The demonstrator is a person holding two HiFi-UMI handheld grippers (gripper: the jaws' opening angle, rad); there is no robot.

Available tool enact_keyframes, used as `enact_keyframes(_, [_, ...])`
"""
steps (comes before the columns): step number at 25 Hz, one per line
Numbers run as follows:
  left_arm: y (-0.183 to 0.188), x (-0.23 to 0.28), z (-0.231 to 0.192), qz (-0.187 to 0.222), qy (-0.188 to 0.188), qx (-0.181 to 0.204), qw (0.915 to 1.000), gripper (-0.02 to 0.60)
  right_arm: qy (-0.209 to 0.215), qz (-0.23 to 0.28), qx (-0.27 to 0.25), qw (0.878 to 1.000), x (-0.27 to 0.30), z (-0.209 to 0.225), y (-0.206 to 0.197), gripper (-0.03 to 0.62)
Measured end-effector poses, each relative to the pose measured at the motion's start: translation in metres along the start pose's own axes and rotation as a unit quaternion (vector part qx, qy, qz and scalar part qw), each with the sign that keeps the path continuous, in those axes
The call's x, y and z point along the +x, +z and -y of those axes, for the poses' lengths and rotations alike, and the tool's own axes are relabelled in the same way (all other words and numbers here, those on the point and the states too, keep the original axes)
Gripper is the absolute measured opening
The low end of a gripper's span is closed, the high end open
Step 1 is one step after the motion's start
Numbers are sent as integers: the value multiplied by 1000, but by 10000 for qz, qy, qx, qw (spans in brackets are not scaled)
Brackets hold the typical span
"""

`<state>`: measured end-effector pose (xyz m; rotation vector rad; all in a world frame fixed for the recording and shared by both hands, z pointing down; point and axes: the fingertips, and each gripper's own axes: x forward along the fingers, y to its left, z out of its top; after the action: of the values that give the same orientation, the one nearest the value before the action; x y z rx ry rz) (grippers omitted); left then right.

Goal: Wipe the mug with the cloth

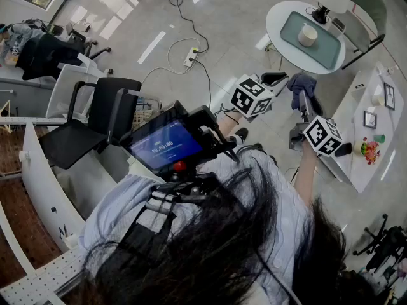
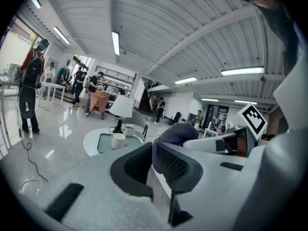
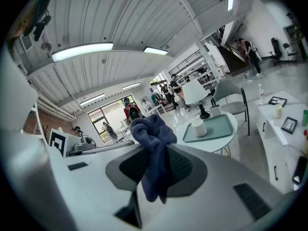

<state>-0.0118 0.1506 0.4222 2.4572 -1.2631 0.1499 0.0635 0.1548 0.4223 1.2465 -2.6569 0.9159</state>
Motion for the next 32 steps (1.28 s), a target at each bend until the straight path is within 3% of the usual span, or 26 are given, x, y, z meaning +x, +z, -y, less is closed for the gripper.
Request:
enact_keyframes(17, [1,6,-10,4,24,91,10000,34,-36,228,4,9997,4,3,7,107])
enact_keyframes(32, [3,8,-54,-154,-232,-50,9996,34,-289,222,115,9993,43,-8,9,107])
